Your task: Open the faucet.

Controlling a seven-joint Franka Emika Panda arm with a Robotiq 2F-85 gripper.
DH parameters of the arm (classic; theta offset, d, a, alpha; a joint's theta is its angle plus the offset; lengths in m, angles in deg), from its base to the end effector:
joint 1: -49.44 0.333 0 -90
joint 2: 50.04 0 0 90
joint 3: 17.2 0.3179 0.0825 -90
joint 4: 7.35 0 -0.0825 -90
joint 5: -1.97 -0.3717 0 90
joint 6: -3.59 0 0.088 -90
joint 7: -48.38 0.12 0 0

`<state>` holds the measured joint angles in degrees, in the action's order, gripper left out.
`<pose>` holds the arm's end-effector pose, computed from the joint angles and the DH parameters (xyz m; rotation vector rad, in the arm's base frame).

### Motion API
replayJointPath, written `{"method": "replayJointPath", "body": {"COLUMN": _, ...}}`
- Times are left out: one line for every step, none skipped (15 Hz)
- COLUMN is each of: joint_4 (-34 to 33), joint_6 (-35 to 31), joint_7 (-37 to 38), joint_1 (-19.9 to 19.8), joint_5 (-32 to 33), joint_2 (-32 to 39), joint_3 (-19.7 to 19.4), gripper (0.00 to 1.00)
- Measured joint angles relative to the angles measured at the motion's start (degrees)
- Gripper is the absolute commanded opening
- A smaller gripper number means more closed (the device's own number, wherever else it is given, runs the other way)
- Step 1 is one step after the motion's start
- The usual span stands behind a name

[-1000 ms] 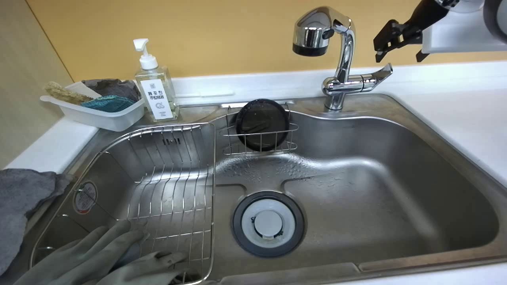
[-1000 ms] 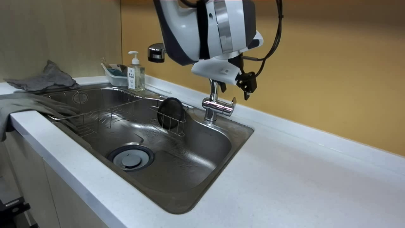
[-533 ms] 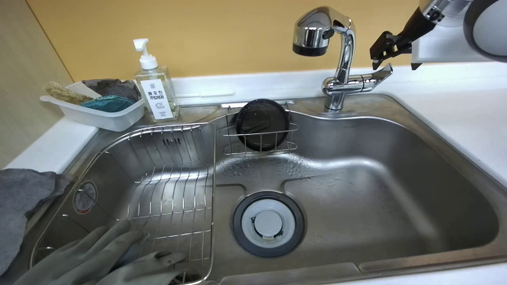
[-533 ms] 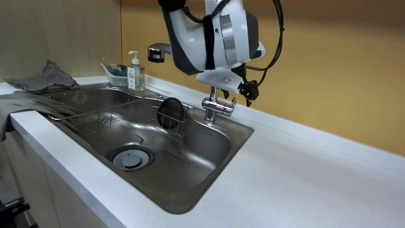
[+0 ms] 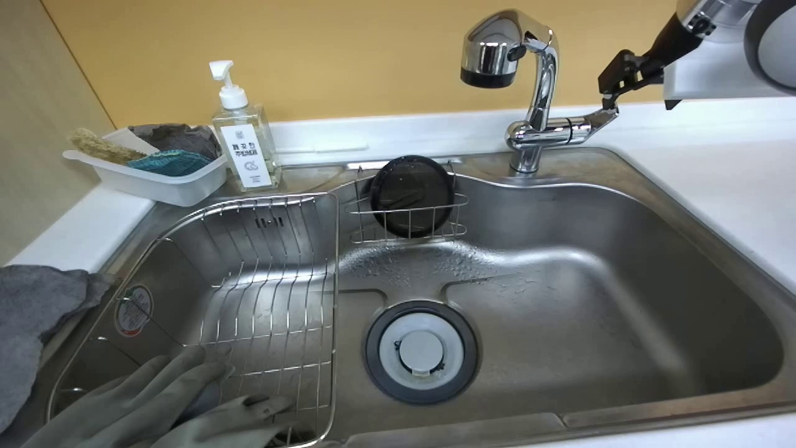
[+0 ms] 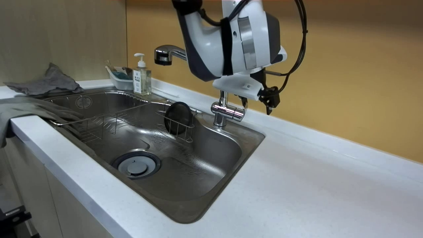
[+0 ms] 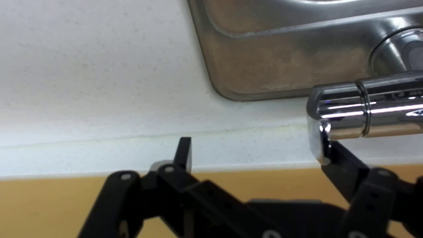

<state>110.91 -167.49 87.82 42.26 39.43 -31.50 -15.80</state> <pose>0.6249 -0.0223 0.3348 2.8807 -0.2540 0.9377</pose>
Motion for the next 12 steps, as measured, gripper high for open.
{"method": "replayJointPath", "body": {"joint_4": 0.0, "joint_6": 0.0, "joint_7": 0.12, "joint_1": 0.3, "joint_5": -0.01, "joint_2": 0.0, "joint_3": -0.33, "gripper": 1.0}}
{"method": "replayJointPath", "body": {"joint_4": 0.0, "joint_6": 0.0, "joint_7": 0.3, "joint_1": 0.6, "joint_5": -0.01, "joint_2": 0.0, "joint_3": -0.66, "gripper": 1.0}}
{"method": "replayJointPath", "body": {"joint_4": 0.0, "joint_6": 0.0, "joint_7": 0.52, "joint_1": 0.94, "joint_5": -0.01, "joint_2": 0.01, "joint_3": -1.06, "gripper": 1.0}}
{"method": "replayJointPath", "body": {"joint_4": 0.0, "joint_6": 0.0, "joint_7": 0.84, "joint_1": 1.28, "joint_5": -0.01, "joint_2": 0.03, "joint_3": -1.48, "gripper": 1.0}}
{"method": "replayJointPath", "body": {"joint_4": -0.01, "joint_6": -0.01, "joint_7": 1.14, "joint_1": 1.65, "joint_5": -0.01, "joint_2": 0.06, "joint_3": -2.0, "gripper": 1.0}}
{"method": "replayJointPath", "body": {"joint_4": -0.07, "joint_6": -0.05, "joint_7": 1.46, "joint_1": 2.03, "joint_5": -0.01, "joint_2": 0.13, "joint_3": -2.59, "gripper": 1.0}}
{"method": "replayJointPath", "body": {"joint_4": -0.18, "joint_6": -0.1, "joint_7": 1.88, "joint_1": 2.4, "joint_5": -0.01, "joint_2": 0.27, "joint_3": -3.22, "gripper": 1.0}}
{"method": "replayJointPath", "body": {"joint_4": -0.35, "joint_6": -0.22, "joint_7": 2.3, "joint_1": 2.77, "joint_5": 0.0, "joint_2": 0.5, "joint_3": -3.93, "gripper": 1.0}}
{"method": "replayJointPath", "body": {"joint_4": -0.51, "joint_6": -0.41, "joint_7": 2.7, "joint_1": 3.15, "joint_5": 0.0, "joint_2": 0.74, "joint_3": -4.7, "gripper": 1.0}}
{"method": "replayJointPath", "body": {"joint_4": -0.65, "joint_6": -0.59, "joint_7": 3.17, "joint_1": 3.52, "joint_5": 0.0, "joint_2": 0.98, "joint_3": -5.58, "gripper": 1.0}}
{"method": "replayJointPath", "body": {"joint_4": -0.71, "joint_6": -0.59, "joint_7": 3.4, "joint_1": 3.82, "joint_5": 0.0, "joint_2": 1.1, "joint_3": -6.55, "gripper": 1.0}}
{"method": "replayJointPath", "body": {"joint_4": -0.71, "joint_6": -0.52, "joint_7": 3.58, "joint_1": 4.02, "joint_5": 0.0, "joint_2": 1.15, "joint_3": -7.57, "gripper": 1.0}}
